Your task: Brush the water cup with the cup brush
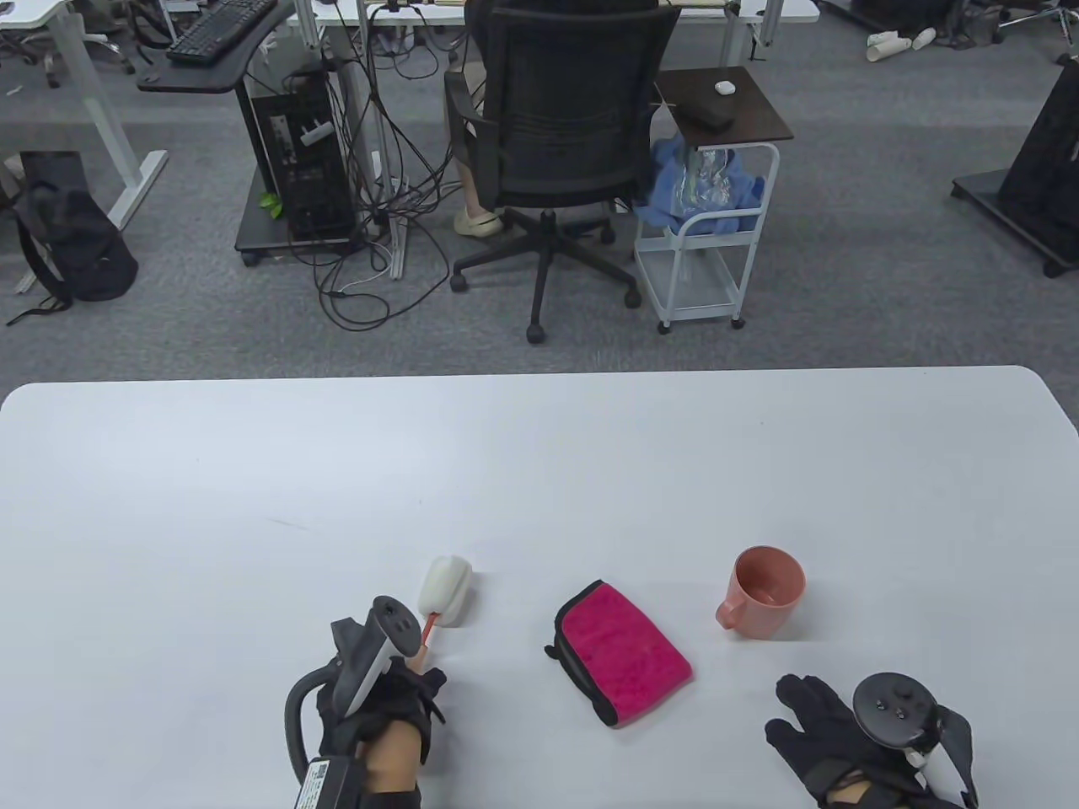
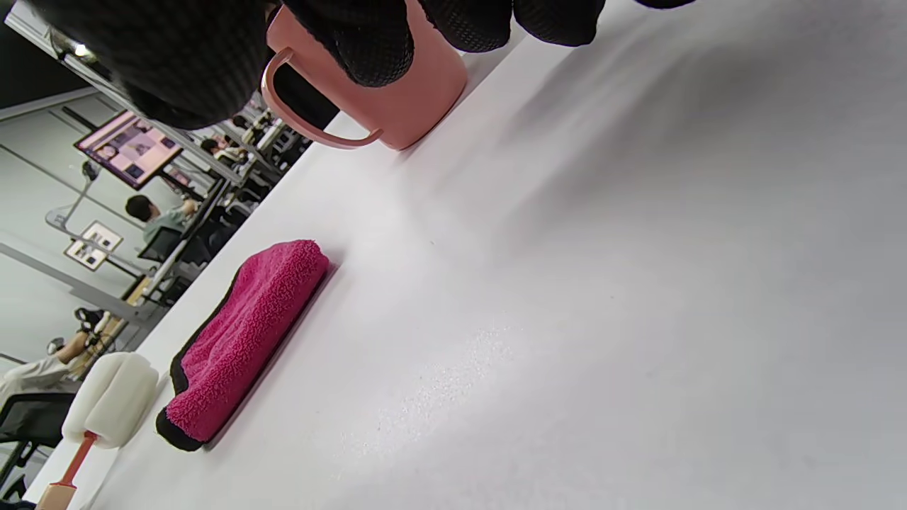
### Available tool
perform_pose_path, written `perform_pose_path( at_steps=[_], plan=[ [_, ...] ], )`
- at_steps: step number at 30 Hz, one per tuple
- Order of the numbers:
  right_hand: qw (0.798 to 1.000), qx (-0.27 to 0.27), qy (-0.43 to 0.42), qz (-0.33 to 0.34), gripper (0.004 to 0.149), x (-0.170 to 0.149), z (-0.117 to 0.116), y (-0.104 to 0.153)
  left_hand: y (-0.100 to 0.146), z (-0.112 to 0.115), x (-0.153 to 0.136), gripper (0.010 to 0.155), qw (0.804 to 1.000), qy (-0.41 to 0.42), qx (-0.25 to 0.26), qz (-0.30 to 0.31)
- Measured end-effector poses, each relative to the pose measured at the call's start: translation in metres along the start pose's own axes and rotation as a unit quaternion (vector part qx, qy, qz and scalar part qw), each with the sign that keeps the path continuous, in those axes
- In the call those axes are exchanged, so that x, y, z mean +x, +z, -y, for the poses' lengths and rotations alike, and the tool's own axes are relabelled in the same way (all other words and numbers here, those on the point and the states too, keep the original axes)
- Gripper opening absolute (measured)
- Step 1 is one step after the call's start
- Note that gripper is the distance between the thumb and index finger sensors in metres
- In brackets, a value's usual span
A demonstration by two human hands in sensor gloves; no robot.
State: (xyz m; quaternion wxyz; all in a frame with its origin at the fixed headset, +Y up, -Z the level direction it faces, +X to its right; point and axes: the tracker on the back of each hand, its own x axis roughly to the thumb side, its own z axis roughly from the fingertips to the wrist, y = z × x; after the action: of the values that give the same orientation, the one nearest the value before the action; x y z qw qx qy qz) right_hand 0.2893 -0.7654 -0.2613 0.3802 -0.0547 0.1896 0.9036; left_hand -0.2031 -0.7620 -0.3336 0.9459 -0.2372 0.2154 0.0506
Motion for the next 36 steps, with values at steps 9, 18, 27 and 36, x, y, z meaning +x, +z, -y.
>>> perform_pose_path(
  at_steps=[9, 18, 27, 36],
  plan=[
    [1.0, 0.002, -0.002, 0.001, 0.071, 0.0, 0.0, -0.001, -0.004, 0.003, 0.01, 0.059, 0.997, -0.076, 0.023, -0.022],
    [1.0, 0.008, -0.01, -0.01, 0.07, -0.003, -0.001, 0.0, 0.02, -0.017, 0.0, 0.05, 0.993, -0.022, 0.107, 0.044],
    [0.996, -0.027, 0.008, -0.088, 0.088, -0.01, 0.004, 0.003, 0.079, -0.017, -0.022, 0.05, 0.955, 0.107, 0.202, 0.191],
    [0.981, -0.132, -0.001, -0.143, 0.086, 0.036, 0.014, -0.004, 0.075, -0.013, -0.022, 0.051, 0.948, 0.164, 0.159, 0.221]
  ],
)
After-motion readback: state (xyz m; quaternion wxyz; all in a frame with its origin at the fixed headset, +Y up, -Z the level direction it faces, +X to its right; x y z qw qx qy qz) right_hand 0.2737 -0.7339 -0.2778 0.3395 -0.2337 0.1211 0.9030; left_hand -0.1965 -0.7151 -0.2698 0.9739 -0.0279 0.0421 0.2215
